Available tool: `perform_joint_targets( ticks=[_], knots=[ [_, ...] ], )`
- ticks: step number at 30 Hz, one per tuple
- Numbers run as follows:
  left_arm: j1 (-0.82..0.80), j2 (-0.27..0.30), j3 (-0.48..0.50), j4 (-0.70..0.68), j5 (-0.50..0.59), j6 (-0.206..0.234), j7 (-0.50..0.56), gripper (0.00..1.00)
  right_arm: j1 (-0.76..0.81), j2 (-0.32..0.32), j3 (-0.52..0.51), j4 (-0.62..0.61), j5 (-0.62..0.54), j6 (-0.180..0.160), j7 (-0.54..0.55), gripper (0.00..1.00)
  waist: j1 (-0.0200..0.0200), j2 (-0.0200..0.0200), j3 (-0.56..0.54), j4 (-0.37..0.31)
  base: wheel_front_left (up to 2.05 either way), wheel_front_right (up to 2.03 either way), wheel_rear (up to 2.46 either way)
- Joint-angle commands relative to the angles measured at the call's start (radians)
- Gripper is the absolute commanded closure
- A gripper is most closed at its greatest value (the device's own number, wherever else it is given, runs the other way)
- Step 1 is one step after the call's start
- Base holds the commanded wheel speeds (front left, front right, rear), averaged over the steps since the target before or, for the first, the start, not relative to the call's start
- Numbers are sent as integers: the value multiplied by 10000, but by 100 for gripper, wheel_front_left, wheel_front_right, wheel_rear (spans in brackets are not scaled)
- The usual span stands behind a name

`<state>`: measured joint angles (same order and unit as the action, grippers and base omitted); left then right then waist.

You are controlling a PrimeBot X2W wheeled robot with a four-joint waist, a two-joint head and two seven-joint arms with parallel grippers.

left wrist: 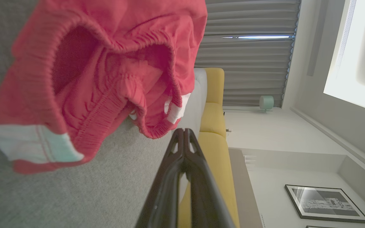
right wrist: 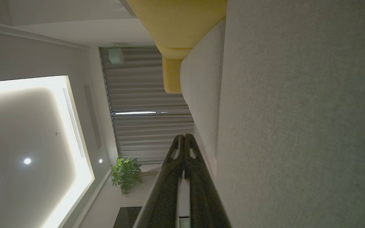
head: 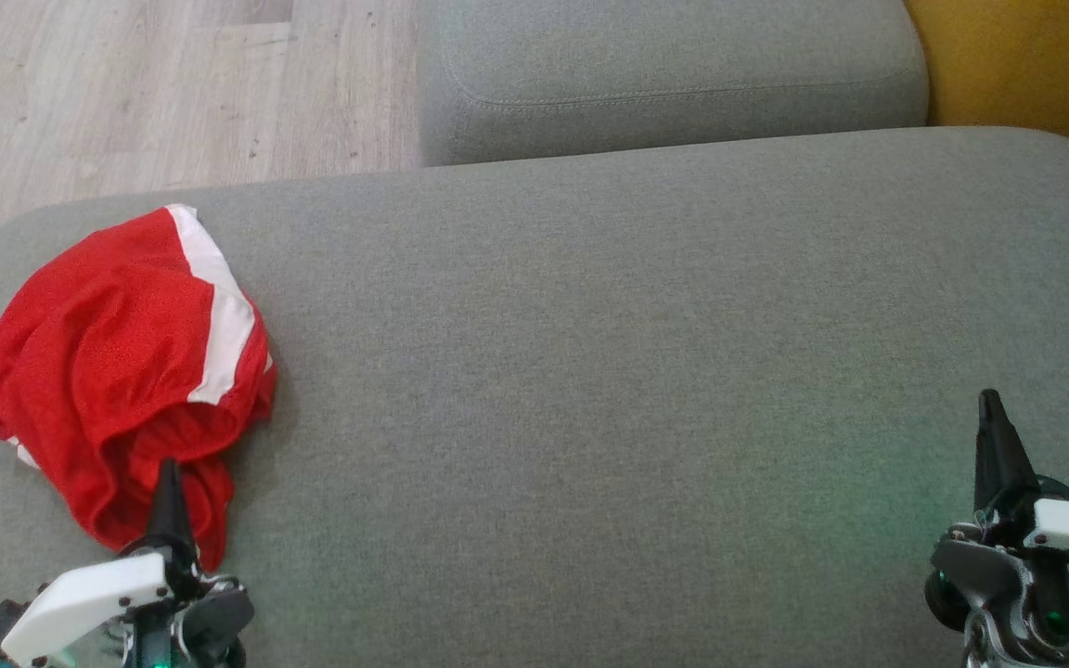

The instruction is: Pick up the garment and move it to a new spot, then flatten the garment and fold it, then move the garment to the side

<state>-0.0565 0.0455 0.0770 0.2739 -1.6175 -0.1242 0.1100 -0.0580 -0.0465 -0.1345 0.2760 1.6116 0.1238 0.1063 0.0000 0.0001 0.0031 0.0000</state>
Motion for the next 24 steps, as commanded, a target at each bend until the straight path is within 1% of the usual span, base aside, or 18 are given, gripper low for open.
perform_joint_targets(
  ticks=[1,24],
  knots=[
    [-514,47,366,-290,87,-65,31,100,-500,-37,210,-313,-27,69,67,100,0,-1,0,0,0,0,0],
    [-514,47,366,-290,87,-65,31,100,-500,-37,210,-313,-27,69,67,100,0,-1,0,0,0,0,0]
  ],
)
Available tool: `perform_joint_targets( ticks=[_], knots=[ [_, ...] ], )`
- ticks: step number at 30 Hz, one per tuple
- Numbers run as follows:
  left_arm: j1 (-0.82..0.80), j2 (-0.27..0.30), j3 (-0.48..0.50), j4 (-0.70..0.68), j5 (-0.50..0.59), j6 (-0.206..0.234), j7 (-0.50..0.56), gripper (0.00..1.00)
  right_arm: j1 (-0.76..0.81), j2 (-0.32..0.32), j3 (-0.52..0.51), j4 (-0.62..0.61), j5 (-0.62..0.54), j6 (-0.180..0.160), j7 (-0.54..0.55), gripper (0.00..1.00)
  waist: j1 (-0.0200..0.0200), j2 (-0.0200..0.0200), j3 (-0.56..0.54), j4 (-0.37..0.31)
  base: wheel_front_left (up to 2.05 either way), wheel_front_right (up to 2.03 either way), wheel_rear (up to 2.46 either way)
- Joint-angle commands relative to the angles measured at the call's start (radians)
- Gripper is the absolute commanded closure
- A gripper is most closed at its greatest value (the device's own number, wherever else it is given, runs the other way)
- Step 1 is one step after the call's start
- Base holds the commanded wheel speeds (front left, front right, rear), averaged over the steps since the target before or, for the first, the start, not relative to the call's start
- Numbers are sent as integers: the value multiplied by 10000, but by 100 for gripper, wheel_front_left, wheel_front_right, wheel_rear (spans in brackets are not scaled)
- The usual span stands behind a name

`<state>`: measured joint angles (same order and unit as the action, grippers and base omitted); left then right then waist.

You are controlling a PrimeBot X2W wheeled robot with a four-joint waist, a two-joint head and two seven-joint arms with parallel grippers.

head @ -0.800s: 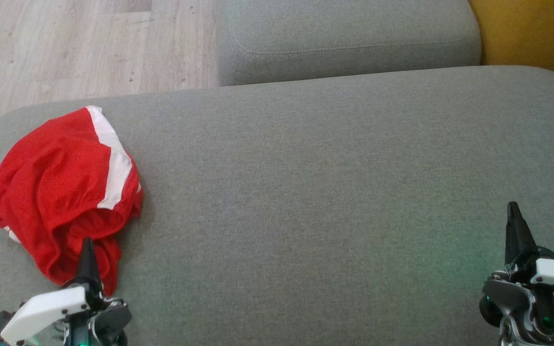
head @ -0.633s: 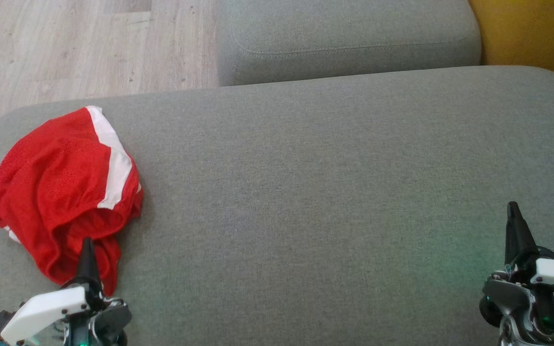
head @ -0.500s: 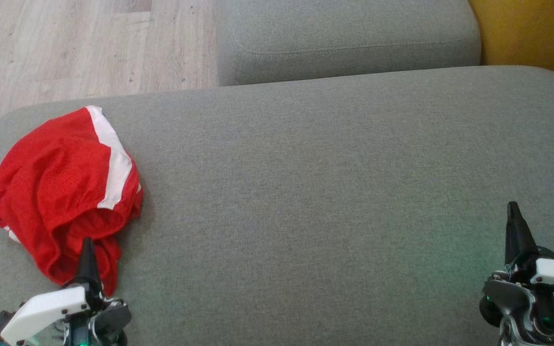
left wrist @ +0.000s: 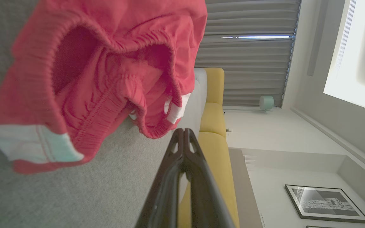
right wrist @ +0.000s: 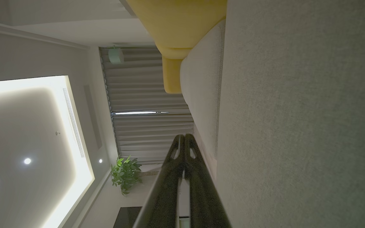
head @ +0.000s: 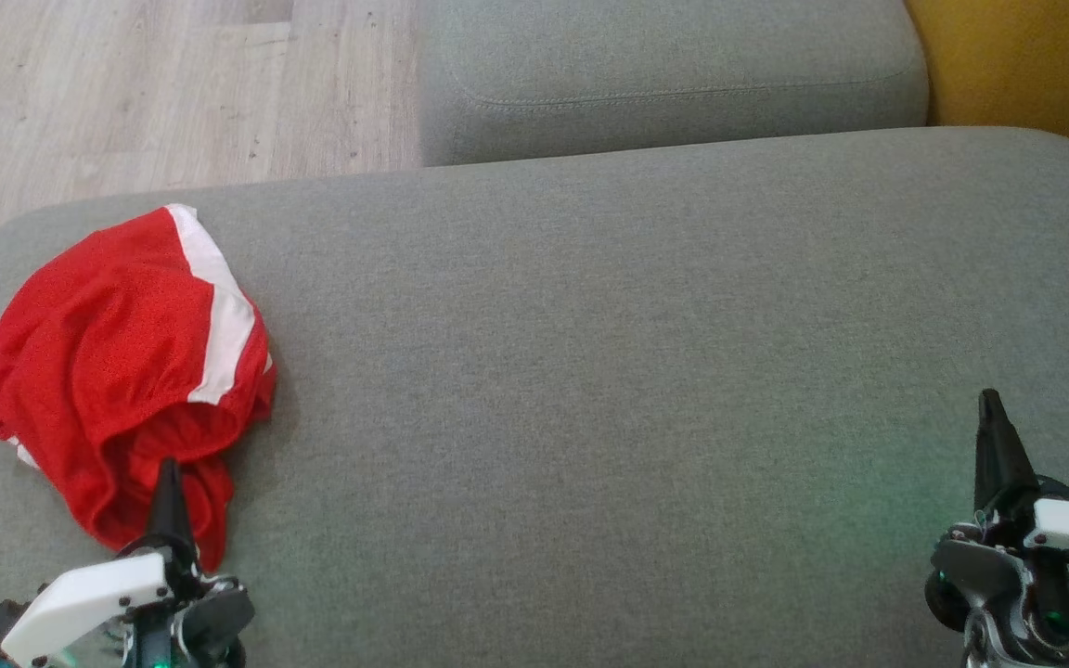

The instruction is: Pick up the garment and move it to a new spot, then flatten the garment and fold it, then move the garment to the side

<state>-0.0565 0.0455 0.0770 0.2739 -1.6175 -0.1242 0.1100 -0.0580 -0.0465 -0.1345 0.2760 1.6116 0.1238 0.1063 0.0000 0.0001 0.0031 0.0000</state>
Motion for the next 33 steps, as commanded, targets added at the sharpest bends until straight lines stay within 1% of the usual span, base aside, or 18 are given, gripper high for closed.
perform_joint_targets(
  ticks=[1,31,32,33],
  knots=[
    [-514,47,366,-290,87,-65,31,100,-500,-37,210,-313,-27,69,67,100,0,-1,0,0,0,0,0],
    [-514,47,366,-291,87,-65,31,100,-499,-37,210,-313,-27,69,67,100,0,-1,0,0,0,0,0],
    [-1,0,0,-1,1,0,-1,0,-1,0,1,-1,0,0,0,0,0,-1,0,0,0,0,0],
    [14,0,-19,78,0,9,-5,0,15,4,9,70,0,0,-3,0,0,-1,0,0,0,0,0]
  ],
)
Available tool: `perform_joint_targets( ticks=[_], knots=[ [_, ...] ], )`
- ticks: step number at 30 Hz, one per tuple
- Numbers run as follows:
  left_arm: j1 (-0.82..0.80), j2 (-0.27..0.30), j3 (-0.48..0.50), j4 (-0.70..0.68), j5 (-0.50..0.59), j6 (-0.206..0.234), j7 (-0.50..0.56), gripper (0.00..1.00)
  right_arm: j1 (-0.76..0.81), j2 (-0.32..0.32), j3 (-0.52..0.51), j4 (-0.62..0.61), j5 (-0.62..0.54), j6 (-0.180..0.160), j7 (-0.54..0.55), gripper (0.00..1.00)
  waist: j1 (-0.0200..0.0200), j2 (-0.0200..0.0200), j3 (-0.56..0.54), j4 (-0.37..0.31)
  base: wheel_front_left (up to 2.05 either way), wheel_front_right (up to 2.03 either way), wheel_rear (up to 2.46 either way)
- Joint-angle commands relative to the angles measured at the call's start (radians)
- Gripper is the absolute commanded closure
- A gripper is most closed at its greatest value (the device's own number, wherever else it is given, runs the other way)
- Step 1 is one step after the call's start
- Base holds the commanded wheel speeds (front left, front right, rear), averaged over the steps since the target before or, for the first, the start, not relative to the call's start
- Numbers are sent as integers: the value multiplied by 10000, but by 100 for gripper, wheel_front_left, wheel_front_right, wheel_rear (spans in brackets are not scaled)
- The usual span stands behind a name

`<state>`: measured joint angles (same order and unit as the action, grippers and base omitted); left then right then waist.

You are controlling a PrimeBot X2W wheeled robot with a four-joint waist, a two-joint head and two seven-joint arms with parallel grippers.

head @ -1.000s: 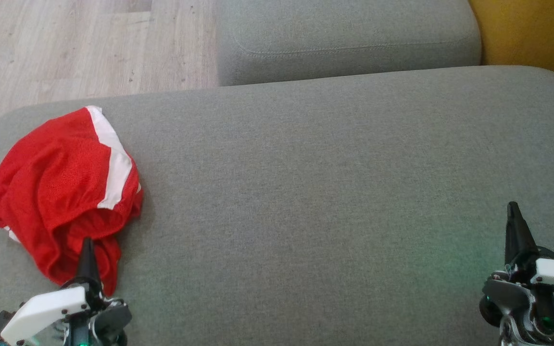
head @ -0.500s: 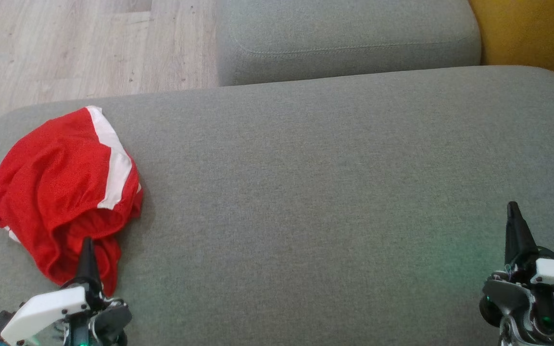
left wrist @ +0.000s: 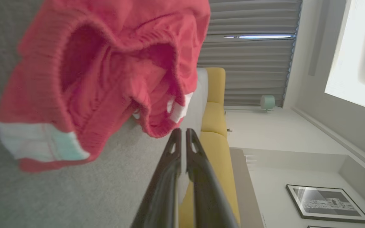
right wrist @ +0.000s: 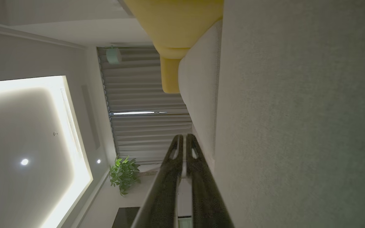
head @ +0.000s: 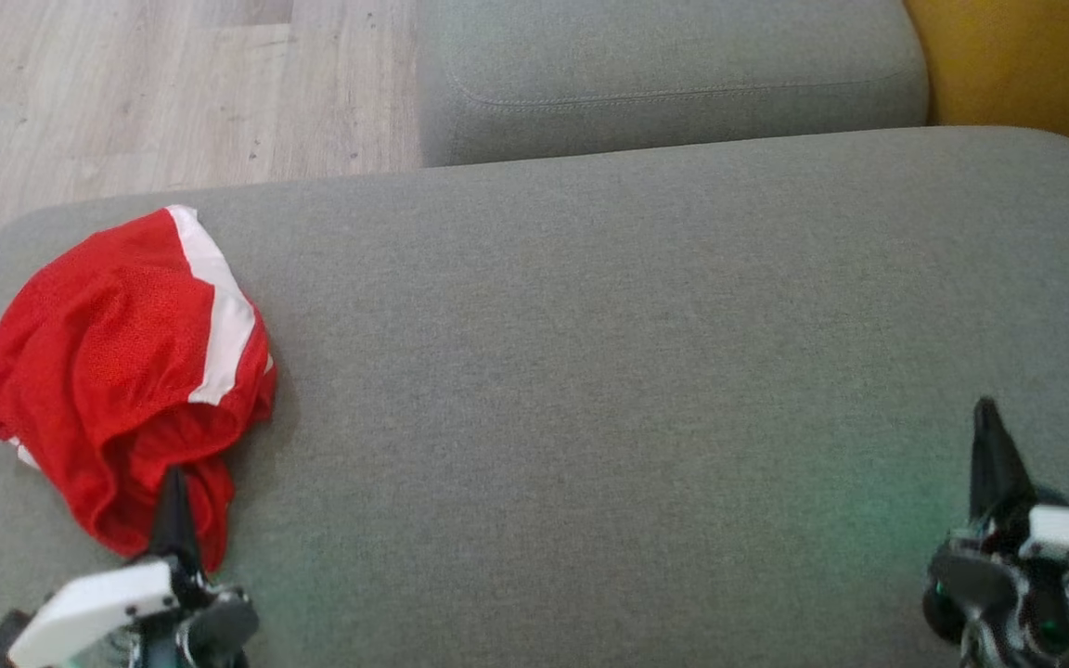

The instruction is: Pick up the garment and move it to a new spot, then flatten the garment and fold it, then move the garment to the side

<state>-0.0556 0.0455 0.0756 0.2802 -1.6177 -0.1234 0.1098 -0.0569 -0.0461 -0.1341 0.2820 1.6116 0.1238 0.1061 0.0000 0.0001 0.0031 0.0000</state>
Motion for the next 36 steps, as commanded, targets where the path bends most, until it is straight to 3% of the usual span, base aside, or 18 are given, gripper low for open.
perform_joint_targets(
  ticks=[1,18,27,36],
  knots=[
    [48,-4,-42,145,2,4,-4,0,60,4,14,136,0,-9,-2,0,0,-1,0,0,0,0,0],
    [337,-6,-269,13,586,-5,-443,0,330,-29,565,142,-450,0,-438,0,0,-1,-182,-18,0,0,0],
    [546,-2,-267,-467,1927,21,-709,0,428,-71,844,-13,-1739,5,-702,0,0,-1,-329,-76,0,0,0],
    [732,3,-599,-848,3857,364,-1007,0,559,-23,1018,-162,-3648,12,-997,0,0,-1,-486,-115,0,0,0]
  ],
)
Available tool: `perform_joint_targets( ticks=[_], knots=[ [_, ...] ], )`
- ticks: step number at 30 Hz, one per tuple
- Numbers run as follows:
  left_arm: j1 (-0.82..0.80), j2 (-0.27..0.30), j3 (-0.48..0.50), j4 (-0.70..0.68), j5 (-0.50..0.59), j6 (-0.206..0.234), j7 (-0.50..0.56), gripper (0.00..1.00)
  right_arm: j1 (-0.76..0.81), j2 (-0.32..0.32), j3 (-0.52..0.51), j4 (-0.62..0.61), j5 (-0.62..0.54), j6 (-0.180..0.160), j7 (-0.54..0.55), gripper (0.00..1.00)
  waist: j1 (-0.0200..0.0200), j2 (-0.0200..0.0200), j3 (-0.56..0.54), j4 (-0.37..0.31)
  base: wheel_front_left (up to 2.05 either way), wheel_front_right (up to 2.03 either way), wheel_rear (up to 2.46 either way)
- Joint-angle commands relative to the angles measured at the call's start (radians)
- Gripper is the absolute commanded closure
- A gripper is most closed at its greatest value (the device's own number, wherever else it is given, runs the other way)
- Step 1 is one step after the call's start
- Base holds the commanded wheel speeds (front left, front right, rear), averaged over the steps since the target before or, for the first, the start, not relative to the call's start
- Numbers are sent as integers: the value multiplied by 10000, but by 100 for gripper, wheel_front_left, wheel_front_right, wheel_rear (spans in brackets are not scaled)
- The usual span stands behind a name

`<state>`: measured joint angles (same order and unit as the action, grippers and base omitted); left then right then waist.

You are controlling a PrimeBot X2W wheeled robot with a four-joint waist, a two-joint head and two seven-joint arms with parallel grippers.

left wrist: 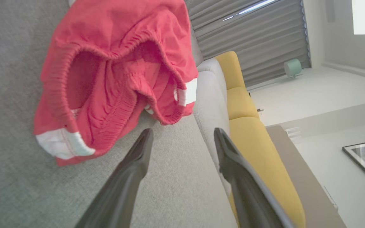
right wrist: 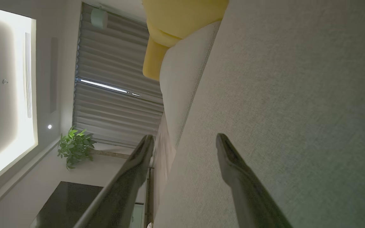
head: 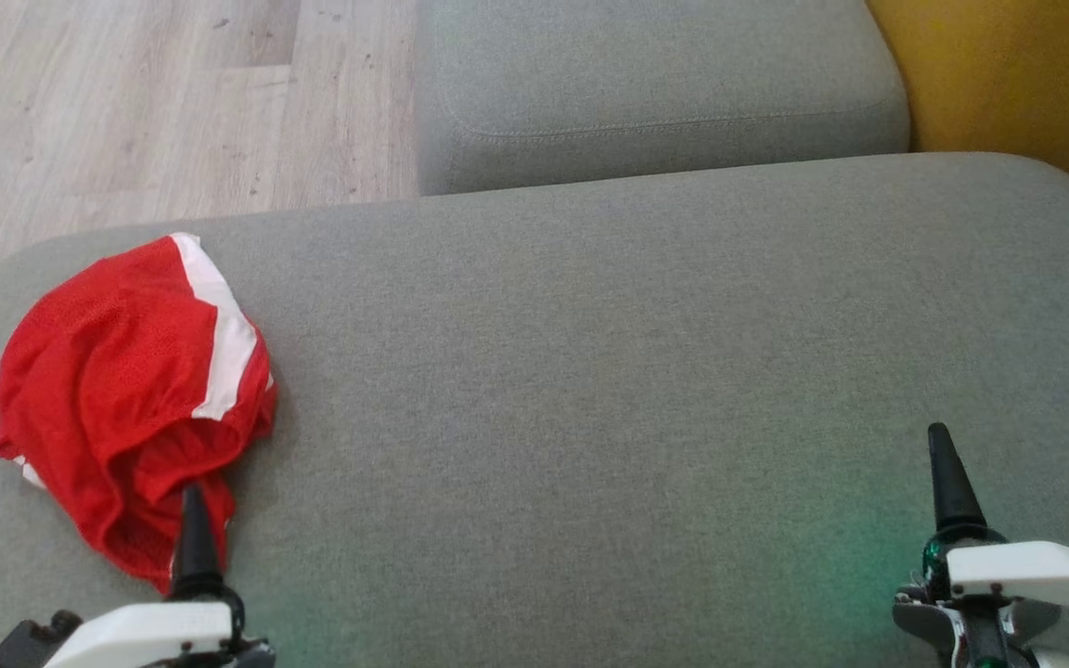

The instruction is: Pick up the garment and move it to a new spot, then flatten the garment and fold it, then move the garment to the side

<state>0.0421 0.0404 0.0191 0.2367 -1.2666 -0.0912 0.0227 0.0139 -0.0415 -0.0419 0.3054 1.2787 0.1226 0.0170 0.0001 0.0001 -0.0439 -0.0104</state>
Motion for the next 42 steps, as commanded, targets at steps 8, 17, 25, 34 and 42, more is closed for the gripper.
perform_joint_targets(
  ticks=[8,17,25,34,42],
  knots=[
    [-70,58,-318,-614,1603,366,-374,0,-3,-49,370,-527,-1674,28,-341,0,-1,-1,-187,-92,0,0,0],
    [98,62,-510,-758,2758,523,-612,0,115,-51,691,-834,-2940,33,-576,0,-1,-1,-336,-110,0,0,0],
    [256,66,-656,-900,3807,607,-849,0,224,-55,863,-970,-4029,38,-811,0,-1,-1,-471,-85,0,0,0],
    [343,70,-846,-1098,5001,693,-1116,0,317,-59,1076,-1139,-5185,44,-1076,0,-1,-1,-515,-26,0,0,0],
    [438,146,-1032,-1234,6189,862,-1354,0,386,-63,1327,-1258,-6278,49,-1311,0,-1,-1,-593,-24,0,0,0]
  ],
)
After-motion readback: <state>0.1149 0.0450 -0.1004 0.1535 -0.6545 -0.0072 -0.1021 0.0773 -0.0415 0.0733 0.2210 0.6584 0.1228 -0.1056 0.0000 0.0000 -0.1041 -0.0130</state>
